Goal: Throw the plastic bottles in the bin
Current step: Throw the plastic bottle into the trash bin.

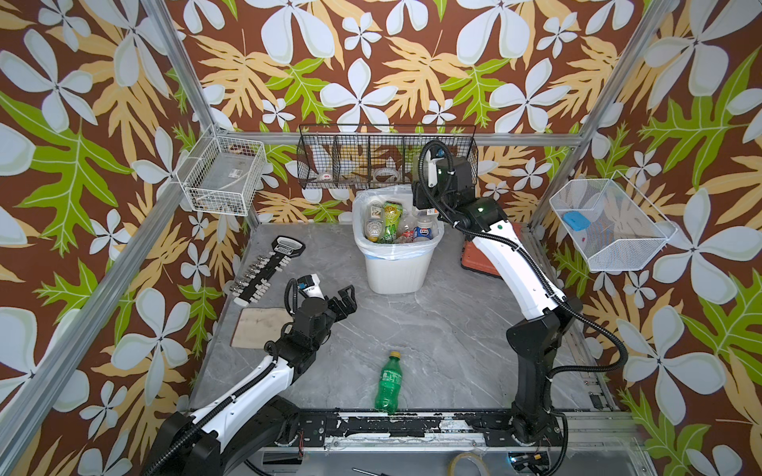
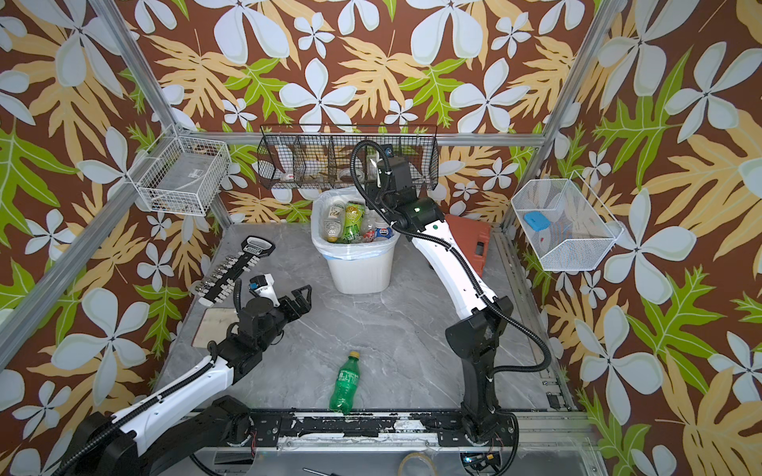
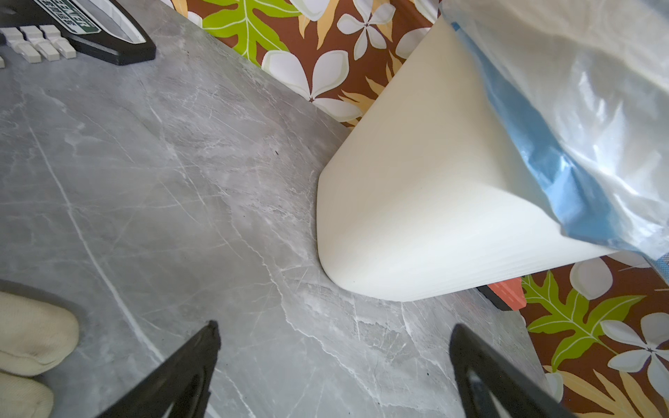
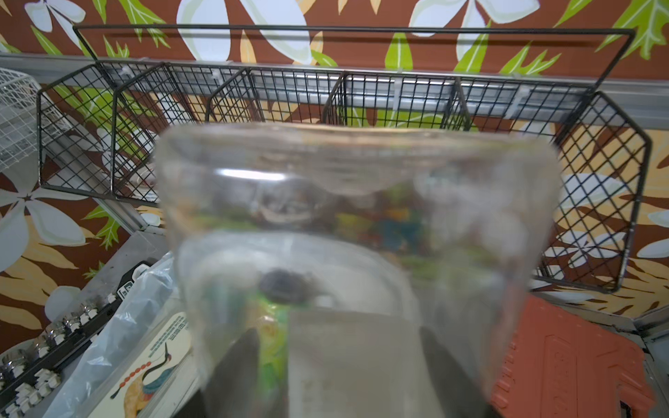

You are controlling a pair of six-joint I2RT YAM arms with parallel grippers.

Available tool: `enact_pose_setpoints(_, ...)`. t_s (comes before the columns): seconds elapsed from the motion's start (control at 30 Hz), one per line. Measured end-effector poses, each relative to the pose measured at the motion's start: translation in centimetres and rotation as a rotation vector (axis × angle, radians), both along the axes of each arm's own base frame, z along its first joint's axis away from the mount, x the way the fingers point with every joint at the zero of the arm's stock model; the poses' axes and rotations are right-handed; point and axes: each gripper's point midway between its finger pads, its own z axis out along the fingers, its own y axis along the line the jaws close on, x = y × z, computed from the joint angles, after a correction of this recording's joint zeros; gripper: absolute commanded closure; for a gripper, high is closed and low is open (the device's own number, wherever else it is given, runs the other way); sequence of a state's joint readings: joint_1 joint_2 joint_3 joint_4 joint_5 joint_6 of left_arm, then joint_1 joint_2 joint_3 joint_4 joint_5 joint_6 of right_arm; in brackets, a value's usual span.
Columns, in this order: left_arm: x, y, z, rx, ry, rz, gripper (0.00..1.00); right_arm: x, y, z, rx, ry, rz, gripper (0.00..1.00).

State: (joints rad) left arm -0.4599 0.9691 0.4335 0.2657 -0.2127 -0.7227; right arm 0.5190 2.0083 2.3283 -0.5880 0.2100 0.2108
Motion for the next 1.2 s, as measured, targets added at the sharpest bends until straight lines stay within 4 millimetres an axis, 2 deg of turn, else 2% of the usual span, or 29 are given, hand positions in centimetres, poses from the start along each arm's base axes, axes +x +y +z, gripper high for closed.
enact_pose_setpoints(0.03, 0.0, 0.0, 0.0, 0.001, 0.001, 0.0, 0.0, 0.0, 0.1, -0.4, -0.004, 0.011, 0.005, 0.03)
enact_pose_setpoints(0.07, 0.0, 0.0, -0.1, 0.002, 0.003, 0.0, 0.0, 0.0, 0.1, -0.7, -0.01, 0.018, 0.005, 0.01)
enact_pose_setpoints(0.17, 0.1, -0.1, 0.0, 0.002, 0.006, -0.002, 0.0, -0.5, -0.2, -0.7, -0.016, 0.03, 0.006, 0.01)
enact_pose_setpoints(0.4, 0.4, -0.4, -0.1, -0.002, 0.012, -0.008, 0.0, -4.3, -3.7, 3.9, 0.024, -0.067, -0.047, 0.01)
enact_pose_setpoints(0.5, 0.5, -0.5, -0.4, 0.002, 0.025, -0.013, 0.0, -6.7, -5.8, 4.0, 0.052, -0.097, -0.088, 0.0)
enact_pose_setpoints(0.57, 0.6, -0.8, -0.3, -0.007, 0.024, -0.024, 0.0, -8.5, -7.3, 2.5, 0.066, -0.107, -0.108, 0.0)
enact_pose_setpoints(0.63, 0.7, -1.0, -0.3, -0.012, 0.021, -0.033, 0.0, -10.7, -8.9, -0.3, 0.085, -0.108, -0.13, 0.0)
enact_pose_setpoints(0.7, 0.7, -1.1, -0.5, -0.012, 0.028, -0.036, 0.0, -12.7, -10.5, -4.1, 0.103, -0.082, -0.158, 0.01)
enact_pose_setpoints(0.73, 0.7, -1.3, -0.7, -0.013, 0.034, -0.041, 0.0, -13.3, -11.3, -5.7, 0.114, -0.066, -0.174, 0.0)
enact_pose_setpoints(0.8, 0.7, -1.5, -0.8, -0.017, 0.04, -0.054, 0.0, -14.0, -12.9, -7.7, 0.148, -0.045, -0.215, 0.0)
enact_pose_setpoints(0.87, 0.6, -1.6, -0.9, -0.022, 0.045, -0.058, 0.0, -14.3, -14.0, -8.2, 0.173, -0.046, -0.257, 0.0)
enact_pose_setpoints(1.0, 0.4, -1.9, -1.2, -0.033, 0.069, -0.076, 0.0, -14.0, -14.2, -7.3, 0.203, -0.059, -0.265, 0.0)
enact_pose_setpoints(1.1, -0.5, -2.3, -1.4, -0.04, 0.1, -0.115, 0.01, -13.7, -14.2, -6.7, 0.222, -0.069, -0.273, 0.0)
enact_pose_setpoints(1.2, -2.1, -2.5, -2.0, -0.052, 0.143, -0.152, 0.02, -13.5, -14.2, -7.0, 0.222, -0.06, -0.277, 0.01)
